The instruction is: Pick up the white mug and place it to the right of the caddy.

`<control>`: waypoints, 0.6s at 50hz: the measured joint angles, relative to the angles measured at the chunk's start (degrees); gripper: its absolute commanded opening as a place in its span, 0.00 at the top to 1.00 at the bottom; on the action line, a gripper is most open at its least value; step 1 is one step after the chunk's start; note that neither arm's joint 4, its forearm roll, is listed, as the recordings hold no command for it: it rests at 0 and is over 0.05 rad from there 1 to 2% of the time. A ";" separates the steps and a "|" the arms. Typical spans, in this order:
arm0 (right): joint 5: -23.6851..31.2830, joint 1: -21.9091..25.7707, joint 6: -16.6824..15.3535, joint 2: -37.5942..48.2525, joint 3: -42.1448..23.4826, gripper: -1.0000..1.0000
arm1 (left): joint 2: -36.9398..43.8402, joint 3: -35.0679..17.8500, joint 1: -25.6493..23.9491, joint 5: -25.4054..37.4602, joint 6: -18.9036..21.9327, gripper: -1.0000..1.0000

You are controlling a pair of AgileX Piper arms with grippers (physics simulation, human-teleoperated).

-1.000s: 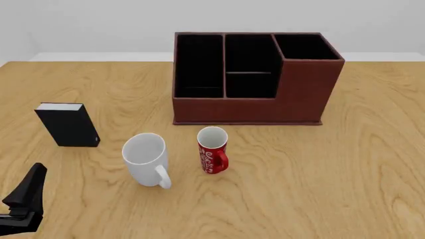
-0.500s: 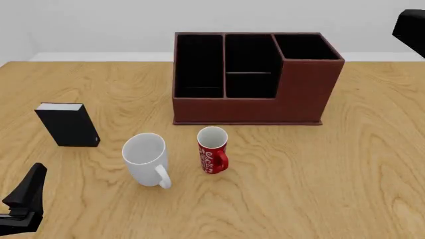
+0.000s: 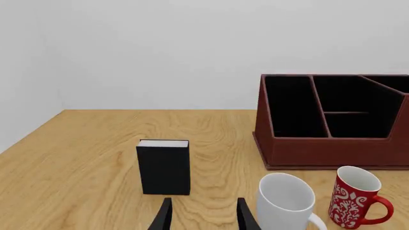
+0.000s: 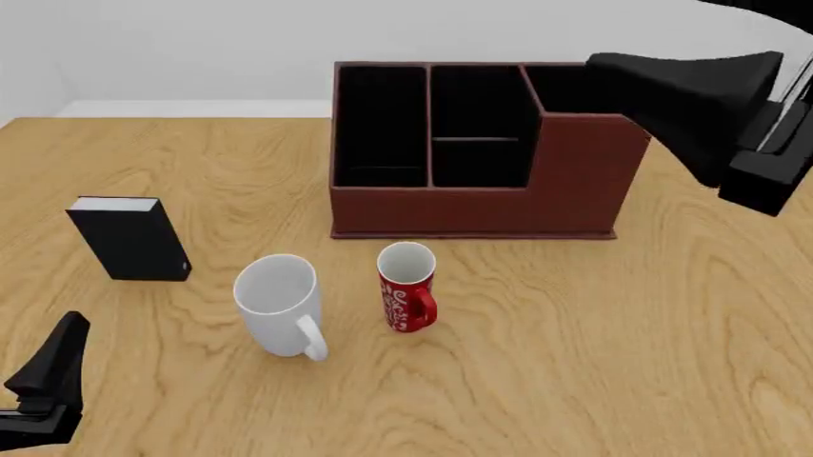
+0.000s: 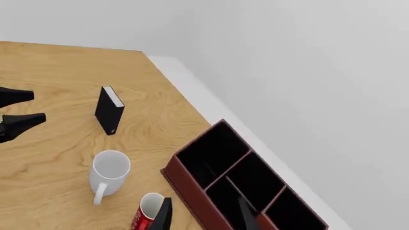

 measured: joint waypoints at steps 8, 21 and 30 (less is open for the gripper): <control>-1.86 2.86 -0.56 3.47 0.40 0.00 | 0.00 0.00 0.00 0.00 0.00 0.00; -3.91 7.73 -1.63 9.30 0.50 0.00 | 0.00 0.00 0.00 0.00 0.00 0.00; -4.80 10.05 -1.58 12.10 -0.44 0.00 | 0.00 0.00 0.00 0.00 0.00 0.00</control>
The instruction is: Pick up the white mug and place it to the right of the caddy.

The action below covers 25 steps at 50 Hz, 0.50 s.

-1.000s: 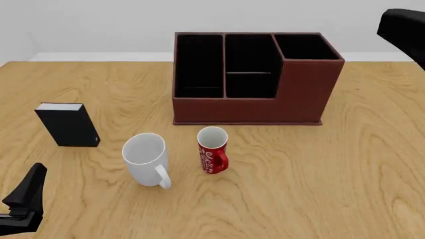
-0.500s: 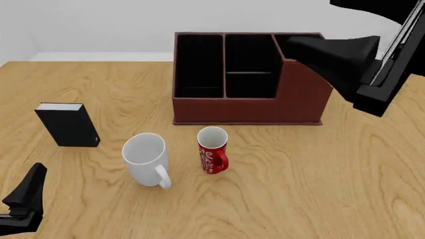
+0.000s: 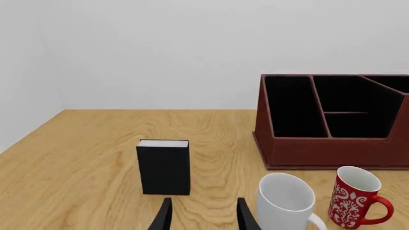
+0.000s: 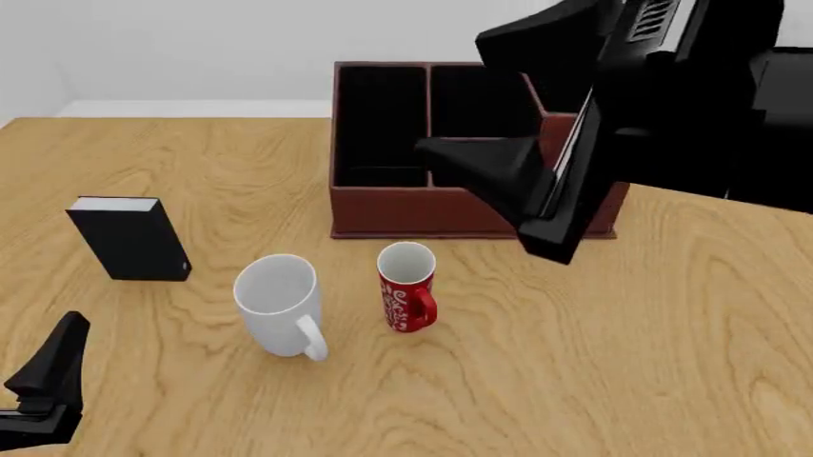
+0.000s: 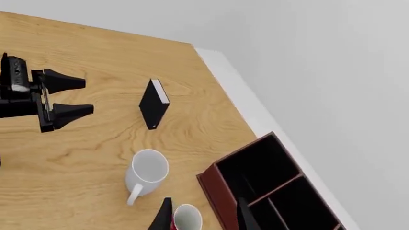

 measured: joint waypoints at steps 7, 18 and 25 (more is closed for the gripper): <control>-0.81 1.54 0.65 2.27 -0.70 0.00 | 0.00 0.00 0.00 0.00 0.00 0.00; -2.70 3.44 3.18 5.99 -1.21 0.00 | 0.00 0.00 0.00 0.00 0.00 0.00; -4.54 4.26 5.26 8.17 -0.47 0.00 | 0.00 0.00 0.00 0.00 0.00 0.00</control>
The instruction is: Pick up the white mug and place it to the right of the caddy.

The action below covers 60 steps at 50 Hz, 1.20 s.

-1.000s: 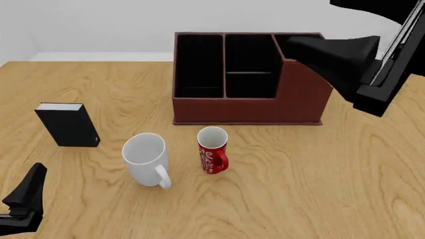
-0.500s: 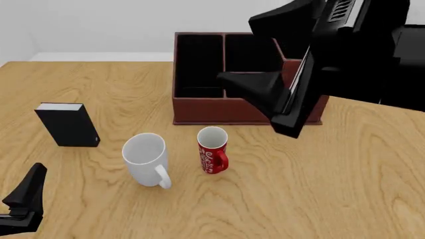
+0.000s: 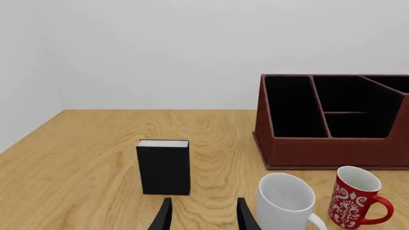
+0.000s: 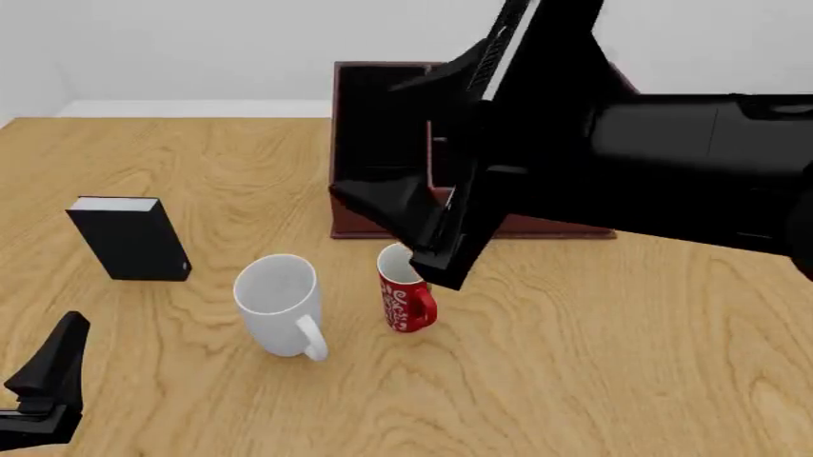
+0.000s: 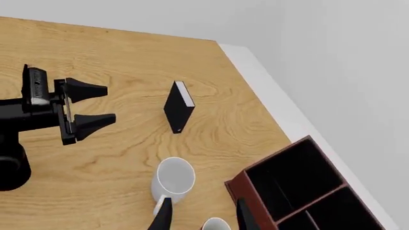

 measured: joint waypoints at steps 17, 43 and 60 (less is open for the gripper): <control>-4.06 1.07 4.13 3.75 2.33 0.00 | 0.00 0.00 0.00 0.00 0.00 0.00; -8.80 1.78 8.72 7.10 5.97 0.00 | 0.00 0.00 0.00 0.00 0.00 0.00; -12.10 1.88 11.34 9.04 8.51 0.00 | 0.00 0.00 0.00 0.00 0.00 0.00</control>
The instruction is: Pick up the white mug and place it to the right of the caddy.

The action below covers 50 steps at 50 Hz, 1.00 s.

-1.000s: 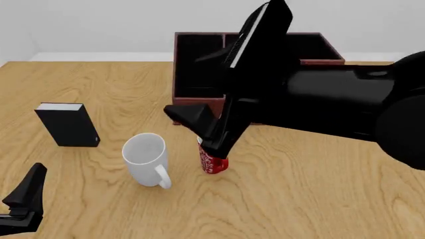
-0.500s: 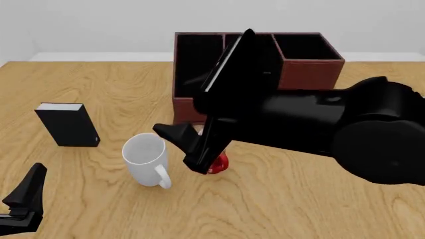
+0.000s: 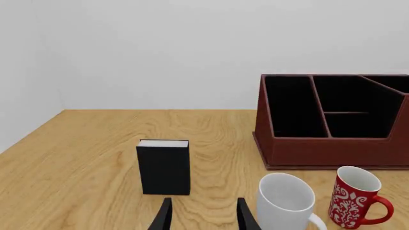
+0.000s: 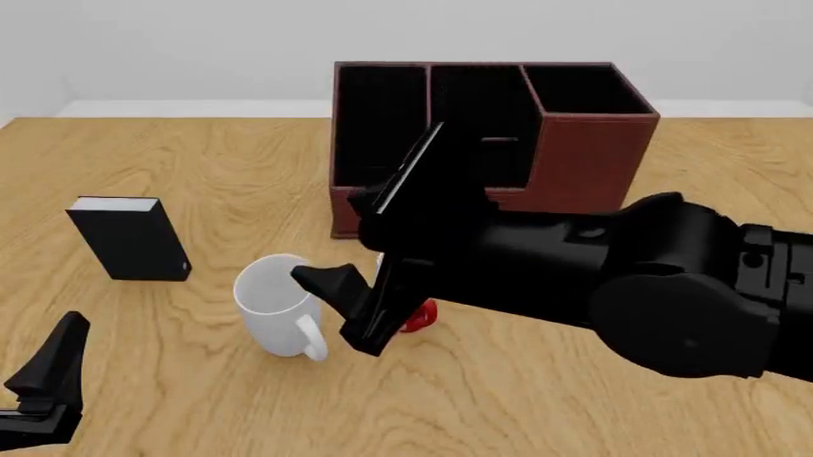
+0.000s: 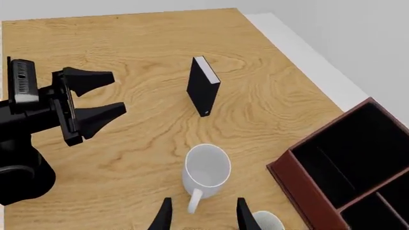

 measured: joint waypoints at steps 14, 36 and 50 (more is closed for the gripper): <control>-1.67 0.29 1.28 1.97 0.49 0.00 | 0.00 0.00 0.00 0.00 0.00 0.00; -3.95 0.96 2.03 5.72 1.19 0.00 | 0.00 0.00 0.00 0.00 0.00 0.00; -6.16 0.45 3.26 7.83 2.56 0.00 | 0.00 0.00 0.00 0.00 0.00 0.00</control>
